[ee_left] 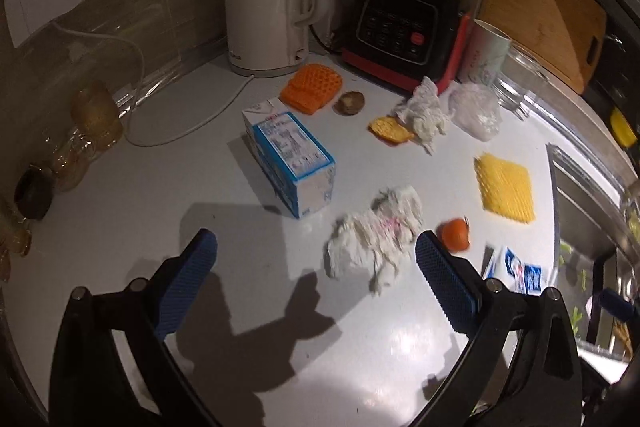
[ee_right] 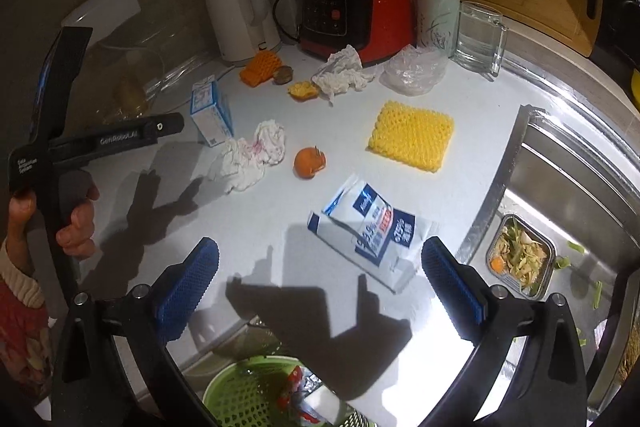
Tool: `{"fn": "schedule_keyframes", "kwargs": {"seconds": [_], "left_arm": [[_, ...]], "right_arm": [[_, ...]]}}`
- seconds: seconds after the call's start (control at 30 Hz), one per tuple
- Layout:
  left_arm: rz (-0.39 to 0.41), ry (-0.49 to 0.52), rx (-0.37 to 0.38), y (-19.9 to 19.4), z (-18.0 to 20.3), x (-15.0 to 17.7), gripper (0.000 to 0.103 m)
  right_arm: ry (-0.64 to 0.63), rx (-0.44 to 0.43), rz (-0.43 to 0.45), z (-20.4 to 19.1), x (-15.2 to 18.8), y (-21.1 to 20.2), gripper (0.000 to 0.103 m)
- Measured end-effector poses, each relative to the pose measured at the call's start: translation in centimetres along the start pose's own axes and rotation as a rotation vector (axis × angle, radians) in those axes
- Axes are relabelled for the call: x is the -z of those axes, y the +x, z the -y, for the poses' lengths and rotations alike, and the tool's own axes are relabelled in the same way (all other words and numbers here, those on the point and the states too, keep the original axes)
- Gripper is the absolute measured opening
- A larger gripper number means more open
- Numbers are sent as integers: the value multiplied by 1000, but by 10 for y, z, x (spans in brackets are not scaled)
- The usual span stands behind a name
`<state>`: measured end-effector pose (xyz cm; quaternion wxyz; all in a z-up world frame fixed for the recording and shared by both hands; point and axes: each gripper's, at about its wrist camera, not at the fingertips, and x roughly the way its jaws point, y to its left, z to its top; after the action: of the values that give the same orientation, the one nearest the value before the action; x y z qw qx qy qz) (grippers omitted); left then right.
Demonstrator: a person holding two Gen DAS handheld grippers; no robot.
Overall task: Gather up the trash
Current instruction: 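Grasp the blue milk carton with the left gripper while the right gripper grasps the crumpled tissue, then carry the milk carton over the green basket with the left gripper while the right gripper carries the tissue there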
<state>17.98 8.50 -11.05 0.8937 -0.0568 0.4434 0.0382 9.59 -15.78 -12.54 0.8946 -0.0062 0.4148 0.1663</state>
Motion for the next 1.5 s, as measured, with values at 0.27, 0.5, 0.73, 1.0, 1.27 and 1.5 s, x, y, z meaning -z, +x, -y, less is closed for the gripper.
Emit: {"fn": "schedule_keyframes", "kwargs": {"seconds": [0.27, 0.5, 0.73, 1.0, 1.27, 1.5], "left_arm": [[-113, -122, -74, 71, 1, -61, 95], [-250, -157, -113, 121, -3, -72, 65], [-267, -177, -78, 125, -23, -61, 40], [-208, -161, -79, 90, -48, -42, 40], [-164, -164, -105, 60, -61, -24, 40], [-123, -134, -84, 26, -47, -9, 40]], "right_arm": [[-16, -20, -10, -14, -41, 45, 101], [-66, -36, -39, -34, -55, 78, 101], [-95, -69, -66, -49, -69, 111, 101], [-103, -36, -145, -63, -96, 168, 84], [-94, -58, -223, -71, -92, 189, 18], [-96, -91, -163, -74, -82, 146, 17]]}}
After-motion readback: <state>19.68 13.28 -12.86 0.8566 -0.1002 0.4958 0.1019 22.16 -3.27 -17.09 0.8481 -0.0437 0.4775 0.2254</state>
